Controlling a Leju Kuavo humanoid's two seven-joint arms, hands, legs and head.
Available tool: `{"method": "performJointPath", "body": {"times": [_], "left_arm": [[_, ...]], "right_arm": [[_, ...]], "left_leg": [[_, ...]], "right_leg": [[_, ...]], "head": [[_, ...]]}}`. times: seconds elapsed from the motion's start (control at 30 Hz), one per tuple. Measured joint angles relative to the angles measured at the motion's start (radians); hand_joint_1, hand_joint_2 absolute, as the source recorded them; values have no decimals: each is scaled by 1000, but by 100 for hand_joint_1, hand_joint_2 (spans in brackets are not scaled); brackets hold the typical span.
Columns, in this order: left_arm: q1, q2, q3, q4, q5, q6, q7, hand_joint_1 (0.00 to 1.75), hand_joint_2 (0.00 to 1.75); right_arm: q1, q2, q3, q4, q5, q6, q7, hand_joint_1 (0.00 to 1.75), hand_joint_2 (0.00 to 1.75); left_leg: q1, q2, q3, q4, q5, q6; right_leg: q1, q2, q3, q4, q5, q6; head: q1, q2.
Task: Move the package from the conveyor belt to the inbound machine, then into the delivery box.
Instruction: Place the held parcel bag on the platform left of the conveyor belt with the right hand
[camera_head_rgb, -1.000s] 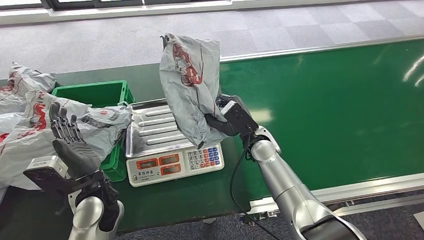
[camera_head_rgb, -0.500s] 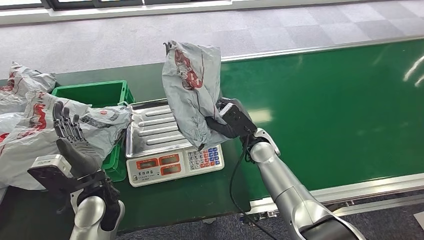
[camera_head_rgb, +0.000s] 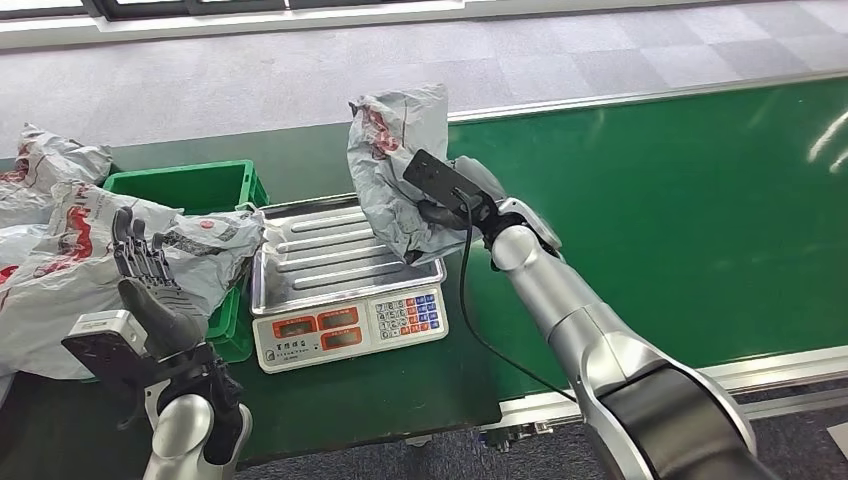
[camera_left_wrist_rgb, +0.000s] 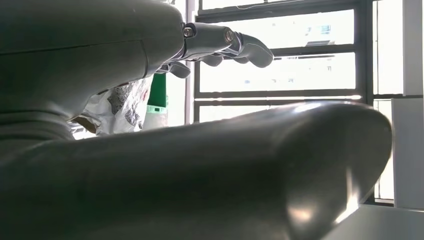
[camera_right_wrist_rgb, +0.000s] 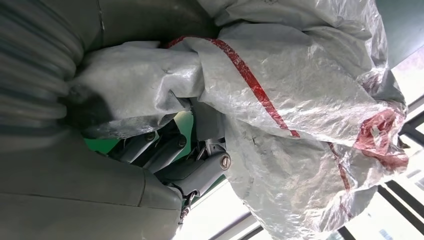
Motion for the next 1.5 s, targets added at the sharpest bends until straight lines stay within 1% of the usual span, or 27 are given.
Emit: {"method": "performJointPath", "body": {"times": [0.13, 0.4, 0.5, 0.67, 0.9, 1.3, 1.33, 1.4, 1.43, 1.47, 1.5], "left_arm": [[-1, -3, 0, 10, 0, -1, -1, 0, 0], [-3, -15, 0, 15, -4, -14, 5, 0, 0], [-3, -21, 0, 20, -8, -17, 11, 0, 0], [-3, -29, 0, 33, -14, -25, 12, 0, 0], [-7, -35, -1, 47, -15, -31, 14, 0, 0], [-8, -39, -1, 55, -15, -31, 14, 0, 0], [-8, -40, -1, 56, -15, -31, 15, 0, 0], [-8, -40, -2, 57, -15, -31, 16, 0, 0], [-8, -40, -2, 58, -15, -32, 17, 0, 0], [-9, -40, -2, 58, -15, -32, 18, 0, 0], [-11, -40, -2, 58, -15, -32, 20, 0, 0]], "right_arm": [[-10, 18, 5, 36, 9, 3, -7, 175, 175], [-10, 30, 6, 86, -9, 16, -30, 175, 175], [-7, 42, 6, 99, -11, 33, -46, 175, 175], [10, 73, 6, 112, -13, 50, -62, 175, 175], [48, 96, 3, 125, -52, 70, -91, 175, 175], [72, 102, -1, 129, -56, 73, -95, 175, 175], [72, 102, -1, 129, -52, 72, -94, 145, 175], [74, 102, -1, 130, -39, 69, -93, 58, 175], [75, 102, -1, 130, -31, 66, -91, 14, 131], [76, 102, -1, 130, -26, 63, -86, 0, 87], [77, 102, -1, 131, -23, 59, -79, 0, 44]], "left_leg": [[0, 0, 0, 0, 0, 0], [0, 0, -1, 1, 0, 0], [0, 0, -1, 1, 0, 0], [0, 0, -1, 0, 0, 0], [0, 0, -1, 1, 0, 0], [0, 0, -1, 1, 0, 0], [0, 0, -1, 1, 0, 0], [0, 0, -1, 1, 0, 0], [0, 0, -1, 1, 0, 0], [0, 0, -1, 1, 0, 0], [0, 0, -1, 1, 0, 0]], "right_leg": [[0, 0, 0, 0, 0, 0], [0, 0, -1, 0, 0, 0], [0, 0, -1, 0, 0, 0], [0, 0, -1, 0, 0, 0], [0, 0, -1, 0, 0, 0], [0, 0, -1, 0, 0, 0], [0, 0, -1, 0, 0, 0], [0, 0, -1, 0, 1, 0], [0, 0, -1, 0, 1, 0], [0, 0, -1, 0, 1, 0], [0, 0, -1, 0, 1, 0]], "head": [[0, 0], [0, 0], [0, 0], [0, 0], [0, 0], [0, 0], [0, 0], [0, 0], [0, 0], [0, 0], [0, 0]]}}
